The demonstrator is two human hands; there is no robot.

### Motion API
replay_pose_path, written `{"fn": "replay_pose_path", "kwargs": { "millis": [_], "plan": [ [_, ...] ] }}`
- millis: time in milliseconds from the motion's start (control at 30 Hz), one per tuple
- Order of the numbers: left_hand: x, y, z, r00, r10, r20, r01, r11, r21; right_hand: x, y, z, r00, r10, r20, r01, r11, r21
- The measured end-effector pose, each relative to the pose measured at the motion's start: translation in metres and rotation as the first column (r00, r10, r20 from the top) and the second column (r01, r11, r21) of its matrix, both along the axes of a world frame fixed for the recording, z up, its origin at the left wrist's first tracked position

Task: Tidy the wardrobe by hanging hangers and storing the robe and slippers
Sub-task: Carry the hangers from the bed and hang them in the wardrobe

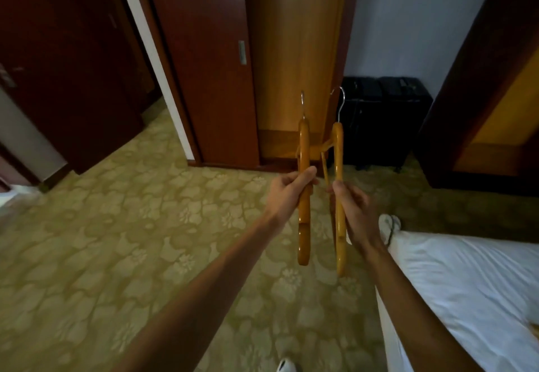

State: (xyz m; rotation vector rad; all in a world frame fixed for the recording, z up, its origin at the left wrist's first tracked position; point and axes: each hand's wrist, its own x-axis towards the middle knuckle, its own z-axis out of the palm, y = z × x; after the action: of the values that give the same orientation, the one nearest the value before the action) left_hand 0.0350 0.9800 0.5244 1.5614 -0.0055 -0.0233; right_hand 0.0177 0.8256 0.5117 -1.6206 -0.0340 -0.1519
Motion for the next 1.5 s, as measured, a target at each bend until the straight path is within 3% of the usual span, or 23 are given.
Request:
{"fn": "replay_pose_path", "kwargs": {
  "millis": [433,867,1233,1500],
  "plan": [
    [0.235,0.055,-0.012,0.999,0.026,0.026,-0.024,0.997,-0.075,0.235,0.055,-0.008,1.000,0.007,0.009,-0.007,1.000,-0.016],
    [0.558,0.106,-0.006,0.996,-0.075,0.051,0.083,0.981,-0.177,0.553,0.112,-0.005,0.999,-0.025,0.025,0.028,0.993,-0.112],
    [0.784,0.106,-0.010,0.992,-0.118,0.048,0.125,0.976,-0.178,0.762,0.109,-0.005,0.996,-0.081,-0.021,0.079,0.993,-0.082],
    [0.967,0.108,0.022,0.989,-0.086,0.118,0.090,0.996,-0.029,0.958,0.108,0.018,0.999,-0.029,-0.022,0.029,1.000,0.003]
  ]
}}
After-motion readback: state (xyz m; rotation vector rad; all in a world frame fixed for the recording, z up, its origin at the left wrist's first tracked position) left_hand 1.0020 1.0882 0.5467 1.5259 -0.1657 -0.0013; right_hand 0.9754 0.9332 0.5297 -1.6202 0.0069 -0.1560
